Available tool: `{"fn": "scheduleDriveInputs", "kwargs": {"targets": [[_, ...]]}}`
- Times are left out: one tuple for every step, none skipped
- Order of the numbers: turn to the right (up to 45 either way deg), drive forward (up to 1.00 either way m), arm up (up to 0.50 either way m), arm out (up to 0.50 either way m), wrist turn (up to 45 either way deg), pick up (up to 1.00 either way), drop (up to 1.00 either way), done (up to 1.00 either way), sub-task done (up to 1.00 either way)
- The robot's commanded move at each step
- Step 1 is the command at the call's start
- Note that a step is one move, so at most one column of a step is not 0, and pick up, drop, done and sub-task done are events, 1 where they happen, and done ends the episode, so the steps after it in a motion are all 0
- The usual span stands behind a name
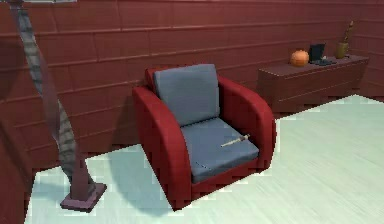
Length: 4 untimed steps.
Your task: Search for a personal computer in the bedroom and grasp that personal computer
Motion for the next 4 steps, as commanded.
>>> {"fn": "scheduleDriveInputs", "kwargs": {"targets": [[0.0,0.1,0.0,0.0,0.0,0.0,0.0,0.0,0.0],[45.0,0.0,0.0,0.0,0.0,0.0,0.0,0.0,0.0],[9.0,0.0,0.0,0.0,0.0,0.0,0.0,0.0,0.0],[0.0,1.0,0.0,0.0,0.0,0.0,0.0,0.0,0.0]]}}
